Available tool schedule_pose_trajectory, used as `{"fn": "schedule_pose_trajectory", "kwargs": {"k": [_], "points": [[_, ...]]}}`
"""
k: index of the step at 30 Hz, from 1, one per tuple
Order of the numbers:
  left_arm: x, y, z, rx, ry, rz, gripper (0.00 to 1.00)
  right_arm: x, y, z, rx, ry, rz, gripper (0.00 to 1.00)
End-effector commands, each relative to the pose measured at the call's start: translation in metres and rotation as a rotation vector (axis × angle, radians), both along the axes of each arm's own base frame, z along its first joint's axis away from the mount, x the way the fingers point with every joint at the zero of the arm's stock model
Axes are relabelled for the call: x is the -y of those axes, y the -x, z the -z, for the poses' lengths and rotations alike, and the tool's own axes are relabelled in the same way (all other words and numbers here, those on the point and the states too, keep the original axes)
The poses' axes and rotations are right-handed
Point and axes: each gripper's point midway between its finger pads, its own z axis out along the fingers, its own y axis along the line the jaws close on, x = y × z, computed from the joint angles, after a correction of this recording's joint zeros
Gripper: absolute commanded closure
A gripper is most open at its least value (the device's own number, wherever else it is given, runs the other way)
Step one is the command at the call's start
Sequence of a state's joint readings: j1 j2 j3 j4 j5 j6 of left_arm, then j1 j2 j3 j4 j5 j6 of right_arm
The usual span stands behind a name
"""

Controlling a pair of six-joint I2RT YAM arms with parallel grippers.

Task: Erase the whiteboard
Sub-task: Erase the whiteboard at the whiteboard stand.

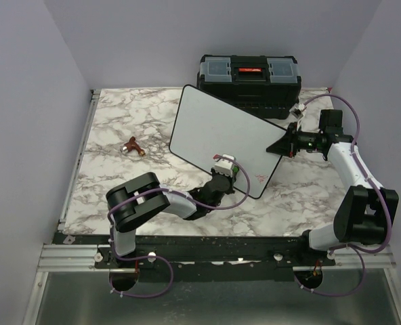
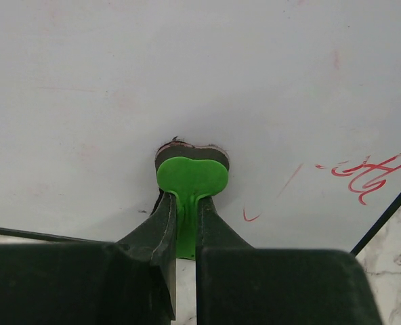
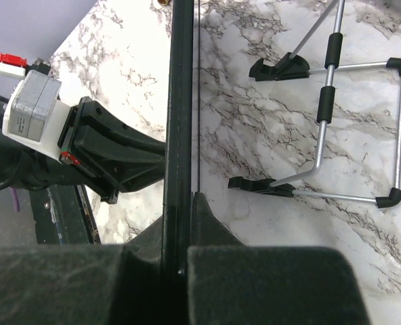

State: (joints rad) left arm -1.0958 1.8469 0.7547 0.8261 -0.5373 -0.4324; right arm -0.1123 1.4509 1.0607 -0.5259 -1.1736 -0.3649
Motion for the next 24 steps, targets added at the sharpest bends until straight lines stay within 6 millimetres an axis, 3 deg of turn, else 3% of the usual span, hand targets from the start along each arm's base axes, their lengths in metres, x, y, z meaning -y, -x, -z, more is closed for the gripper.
{"fn": "schedule_pose_trajectory", "kwargs": {"k": [1,7,10,14,20,24], "points": [[0.011,0.002,0.003,-0.02,0.006,0.057,1.0,-0.018,0.033,0.012,-0.116,-0.037,-0.078,0.99],[-0.029,-0.024,-0.003,-0.009,0.04,-0.048,1.0,-0.018,0.032,0.013,-0.115,-0.033,-0.075,0.99],[-0.03,-0.03,-0.014,0.017,0.054,-0.05,1.0,-0.018,0.032,0.013,-0.119,-0.034,-0.075,0.99],[-0.003,-0.024,-0.026,0.035,0.093,0.011,1.0,-0.017,0.032,0.014,-0.119,-0.033,-0.073,0.99],[0.072,0.015,-0.043,0.069,0.107,0.182,1.0,-0.017,0.032,0.014,-0.118,-0.033,-0.073,0.99],[0.098,0.029,-0.047,0.076,0.103,0.243,1.0,-0.018,0.032,0.013,-0.117,-0.033,-0.074,0.99]]}}
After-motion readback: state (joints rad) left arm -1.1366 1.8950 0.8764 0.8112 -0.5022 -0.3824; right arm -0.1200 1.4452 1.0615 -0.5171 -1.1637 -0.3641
